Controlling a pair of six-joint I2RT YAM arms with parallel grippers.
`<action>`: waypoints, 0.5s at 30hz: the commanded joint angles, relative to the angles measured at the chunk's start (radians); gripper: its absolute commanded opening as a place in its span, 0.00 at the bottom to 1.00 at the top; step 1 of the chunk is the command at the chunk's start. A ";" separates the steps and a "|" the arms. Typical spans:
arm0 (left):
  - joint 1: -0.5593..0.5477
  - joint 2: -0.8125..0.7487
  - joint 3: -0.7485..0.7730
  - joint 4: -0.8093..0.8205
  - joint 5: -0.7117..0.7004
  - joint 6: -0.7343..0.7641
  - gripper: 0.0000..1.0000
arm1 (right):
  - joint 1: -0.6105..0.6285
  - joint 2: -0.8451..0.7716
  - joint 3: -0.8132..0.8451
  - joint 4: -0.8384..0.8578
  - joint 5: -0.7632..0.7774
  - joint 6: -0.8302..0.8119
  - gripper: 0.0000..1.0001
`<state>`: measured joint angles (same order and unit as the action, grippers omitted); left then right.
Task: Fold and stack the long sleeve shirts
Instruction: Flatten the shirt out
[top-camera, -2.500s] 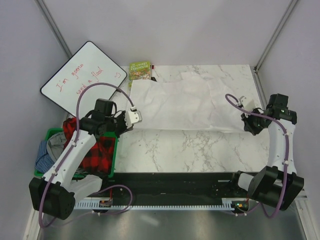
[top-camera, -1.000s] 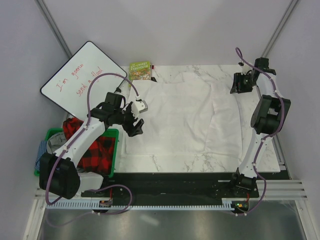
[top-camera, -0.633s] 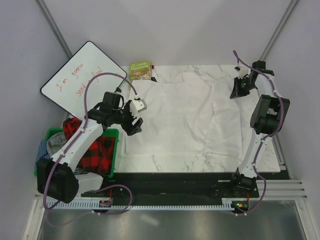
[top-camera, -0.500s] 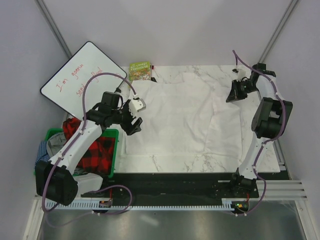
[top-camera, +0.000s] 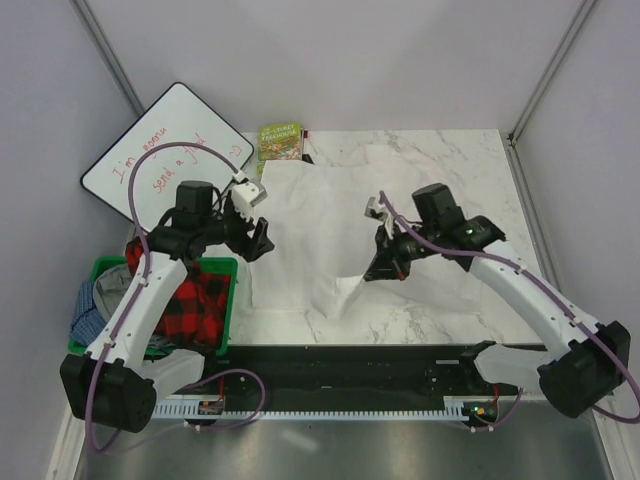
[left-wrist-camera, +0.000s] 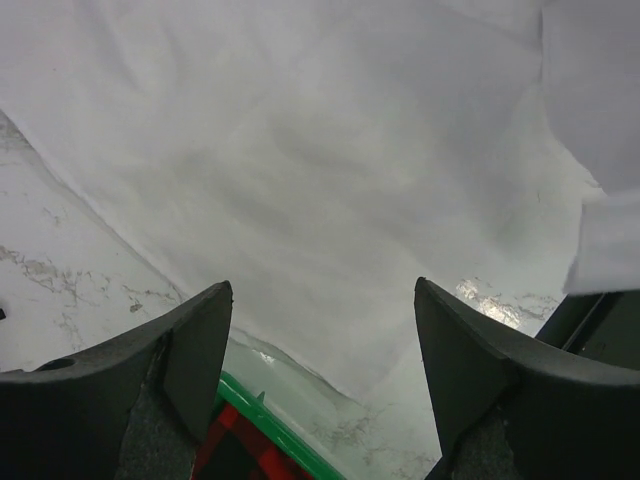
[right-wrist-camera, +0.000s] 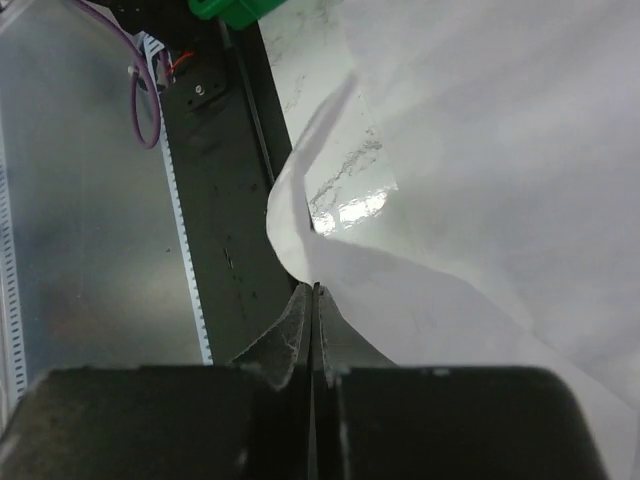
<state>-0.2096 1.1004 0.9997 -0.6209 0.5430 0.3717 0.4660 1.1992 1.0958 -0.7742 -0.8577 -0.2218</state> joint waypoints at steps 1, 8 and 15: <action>0.033 -0.013 0.011 0.032 0.051 -0.088 0.80 | 0.221 0.078 -0.057 0.325 0.143 0.211 0.00; 0.036 0.030 -0.021 0.010 0.097 -0.013 0.78 | 0.333 0.237 0.053 0.214 0.160 0.150 0.22; 0.004 0.292 0.069 0.004 0.045 0.143 0.72 | -0.143 0.229 0.196 -0.097 0.136 -0.193 0.89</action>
<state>-0.1864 1.2247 0.9924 -0.6235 0.6037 0.4046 0.5728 1.4422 1.1889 -0.6930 -0.7712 -0.1848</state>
